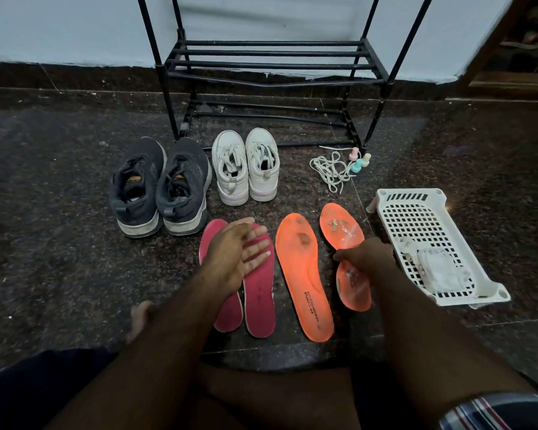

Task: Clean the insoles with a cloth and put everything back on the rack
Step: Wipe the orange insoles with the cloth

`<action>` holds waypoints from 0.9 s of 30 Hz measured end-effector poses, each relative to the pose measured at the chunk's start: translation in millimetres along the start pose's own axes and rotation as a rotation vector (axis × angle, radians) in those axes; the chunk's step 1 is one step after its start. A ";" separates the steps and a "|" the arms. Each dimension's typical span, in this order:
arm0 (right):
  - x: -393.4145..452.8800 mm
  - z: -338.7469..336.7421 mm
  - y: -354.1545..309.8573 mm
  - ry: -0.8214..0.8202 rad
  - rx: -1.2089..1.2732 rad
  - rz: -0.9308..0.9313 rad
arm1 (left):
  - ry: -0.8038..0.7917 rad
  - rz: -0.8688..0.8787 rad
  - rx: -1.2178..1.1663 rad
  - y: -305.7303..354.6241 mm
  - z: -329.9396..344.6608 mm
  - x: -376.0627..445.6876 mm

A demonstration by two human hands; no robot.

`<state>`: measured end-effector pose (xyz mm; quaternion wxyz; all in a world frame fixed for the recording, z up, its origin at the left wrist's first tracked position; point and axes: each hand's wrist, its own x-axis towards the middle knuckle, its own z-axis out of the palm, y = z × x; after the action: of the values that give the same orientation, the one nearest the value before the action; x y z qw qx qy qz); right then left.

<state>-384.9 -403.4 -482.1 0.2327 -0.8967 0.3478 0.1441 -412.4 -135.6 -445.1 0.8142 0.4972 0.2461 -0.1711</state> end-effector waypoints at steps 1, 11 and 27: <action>-1.9 -3.6 -2.4 -0.002 0.019 -0.019 | -0.004 -0.004 0.000 0.0 0.3 -0.4; -95.8 -21.2 -74.3 -0.036 0.131 -0.473 | -0.153 -0.092 -0.047 -2.7 10.9 -11.0; -123.1 -45.1 -93.3 -0.285 0.787 -0.484 | -0.445 -0.138 -0.459 0.6 0.3 -8.7</action>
<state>-404.3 -297.5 -362.4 0.6263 -0.7672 0.1220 0.0648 -419.2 -135.3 -439.6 0.9253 0.2331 0.1274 -0.2705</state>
